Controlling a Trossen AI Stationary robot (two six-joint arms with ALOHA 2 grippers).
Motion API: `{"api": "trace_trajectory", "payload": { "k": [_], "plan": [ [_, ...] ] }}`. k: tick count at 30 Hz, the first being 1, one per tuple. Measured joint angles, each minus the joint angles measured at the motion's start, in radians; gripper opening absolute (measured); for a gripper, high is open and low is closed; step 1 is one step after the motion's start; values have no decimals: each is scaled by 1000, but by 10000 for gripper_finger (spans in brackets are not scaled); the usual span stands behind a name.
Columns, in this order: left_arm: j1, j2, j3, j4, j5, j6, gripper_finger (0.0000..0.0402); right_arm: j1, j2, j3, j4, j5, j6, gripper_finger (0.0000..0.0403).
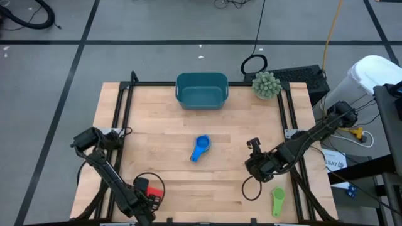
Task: Nest measuring cups in basket
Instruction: Stack the red measuring cup on top of the blue measuring cup
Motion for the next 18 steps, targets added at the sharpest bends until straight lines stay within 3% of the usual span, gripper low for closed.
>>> {"api": "trace_trajectory", "payload": {
  "k": [4, 9, 14, 18],
  "plan": [
    [-4, -53, 2, -24, -83, -44, 282, -8, 0, 0, 0, -2, 0, 0],
    [-4, -59, 2, -122, -81, -26, 280, -8, -1, -16, 28, -2, -1, 0],
    [16, -59, -10, -229, -87, 160, 286, -9, -1, -78, 83, -28, -11, 0],
    [42, -59, -50, -172, -85, 299, 281, -10, -1, -106, 86, -34, 21, 0]
  ]
}}
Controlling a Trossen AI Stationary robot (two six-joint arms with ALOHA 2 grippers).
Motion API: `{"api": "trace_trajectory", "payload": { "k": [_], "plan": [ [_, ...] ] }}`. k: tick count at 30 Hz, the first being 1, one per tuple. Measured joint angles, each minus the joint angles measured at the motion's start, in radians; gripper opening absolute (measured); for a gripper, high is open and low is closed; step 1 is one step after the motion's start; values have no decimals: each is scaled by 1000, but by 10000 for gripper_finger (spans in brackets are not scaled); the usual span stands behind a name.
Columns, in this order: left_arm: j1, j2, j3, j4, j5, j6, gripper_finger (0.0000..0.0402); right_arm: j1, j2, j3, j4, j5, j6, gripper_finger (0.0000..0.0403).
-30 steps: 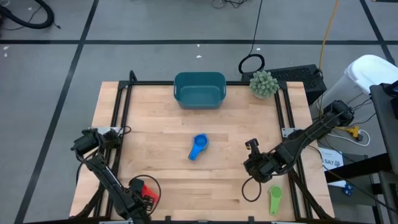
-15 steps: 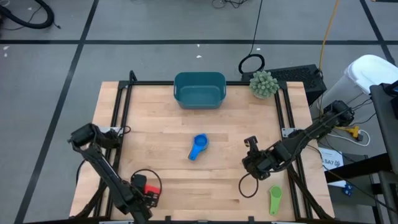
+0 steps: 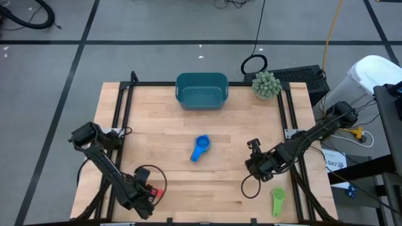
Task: Nest measuring cups in basket
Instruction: Stack the red measuring cup on top of the blue measuring cup
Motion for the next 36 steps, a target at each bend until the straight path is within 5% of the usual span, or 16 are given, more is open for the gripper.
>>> {"api": "trace_trajectory", "payload": {
  "k": [13, 28, 32, 36],
  "plan": [
    [-6, 0, -162, 216, 81, 21, 229, 0, 0, -3, -3, -47, 57, 0],
    [-8, 0, -133, 212, 77, 37, 202, 0, 0, -3, -4, -47, 65, 0],
    [-4, 1, -133, 212, 28, 93, 148, 0, 0, -3, -4, -47, 65, 0],
    [14, 0, -131, 208, 0, 165, 46, 0, 0, -3, -4, -47, 65, 0]
  ]
}}
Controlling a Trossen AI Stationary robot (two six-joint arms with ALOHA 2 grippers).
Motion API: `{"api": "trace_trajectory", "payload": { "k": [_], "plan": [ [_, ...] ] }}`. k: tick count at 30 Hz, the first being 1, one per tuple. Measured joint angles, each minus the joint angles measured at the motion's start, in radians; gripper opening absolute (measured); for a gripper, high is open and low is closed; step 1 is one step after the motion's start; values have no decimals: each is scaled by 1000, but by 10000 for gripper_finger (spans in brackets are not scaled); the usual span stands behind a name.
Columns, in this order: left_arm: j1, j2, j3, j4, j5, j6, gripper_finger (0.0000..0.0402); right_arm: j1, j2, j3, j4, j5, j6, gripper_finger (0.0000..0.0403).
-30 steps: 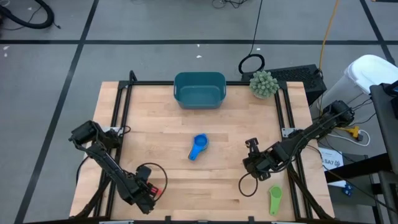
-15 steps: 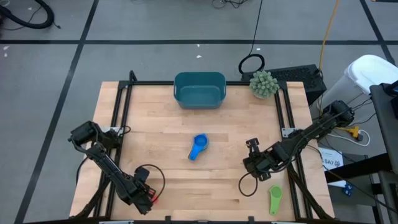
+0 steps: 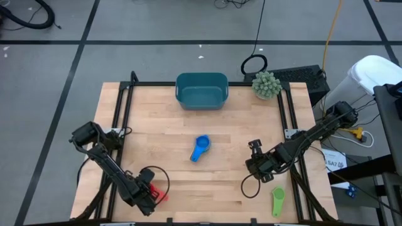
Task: Nest measuring cups in basket
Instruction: Stack the red measuring cup on top of the blue measuring cup
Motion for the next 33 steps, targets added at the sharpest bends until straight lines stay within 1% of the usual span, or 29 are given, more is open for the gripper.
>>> {"api": "trace_trajectory", "payload": {
  "k": [1, 4, 9, 14, 18, 22, 29, 31, 33],
  "plan": [
    [4, -3, 1, 1, -6, 17, 37, 0, 0, 0, 0, 0, 0, 0],
    [17, -2, 1, -2, -45, 68, 37, 0, 0, 0, 0, 0, 0, 0],
    [59, -1, 0, -13, -67, 185, 37, 0, 0, 0, -1, 0, 0, 0],
    [123, -1, 0, -22, -91, 349, 37, 0, 0, 0, 0, 0, 0, 0],
    [194, 1, 10, -32, -120, 531, 37, 0, 0, 0, -1, 0, 0, 0],
    [269, 2, 65, -58, -178, 731, 37, 0, 0, 0, -1, 1, 0, 0],
    [426, 3, 275, -232, -378, 1155, 37, -16, 0, 0, 9, 3, 11, 0],
    [478, 3, 343, -265, -418, 1291, 37, -16, 0, 0, 15, 3, 20, 0],
    [528, 2, 400, -264, -443, 1443, 37, -16, 0, 0, 29, 3, 22, 0]
  ]
}}
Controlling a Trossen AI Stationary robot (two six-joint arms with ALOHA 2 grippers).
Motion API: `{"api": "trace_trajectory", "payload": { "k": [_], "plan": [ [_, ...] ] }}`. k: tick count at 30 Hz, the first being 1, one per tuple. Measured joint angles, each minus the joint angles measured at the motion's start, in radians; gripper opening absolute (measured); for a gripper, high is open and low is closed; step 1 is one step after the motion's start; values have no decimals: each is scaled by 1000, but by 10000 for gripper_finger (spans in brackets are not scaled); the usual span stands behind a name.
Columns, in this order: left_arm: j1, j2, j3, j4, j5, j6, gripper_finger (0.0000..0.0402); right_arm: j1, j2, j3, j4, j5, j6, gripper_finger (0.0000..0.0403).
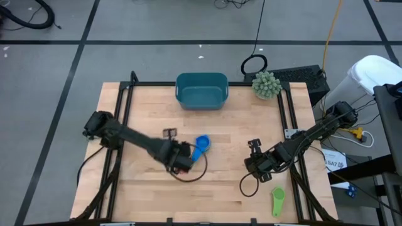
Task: Nest measuring cups in basket
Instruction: Stack the red measuring cup on top of the blue measuring cup
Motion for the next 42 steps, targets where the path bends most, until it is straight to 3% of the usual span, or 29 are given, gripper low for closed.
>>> {"api": "trace_trajectory", "payload": {
  "k": [7, 14, 21, 30, 42],
  "plan": [
    [167, 0, 106, 73, -32, 566, 37, 0, 0, 0, 49, -28, 36, 0],
    [317, -1, 137, 189, 143, 857, 37, 3, 0, 0, 46, -54, 72, 0],
    [336, 26, 139, 250, 200, 952, 37, 3, 0, 0, 46, -54, 73, 0],
    [319, 77, 139, 366, 220, 966, 37, 2, -1, 0, 67, -53, 86, 0],
    [335, 95, 139, 343, 260, 919, 37, 2, 0, 0, 69, -52, 85, 0]
  ]
}}
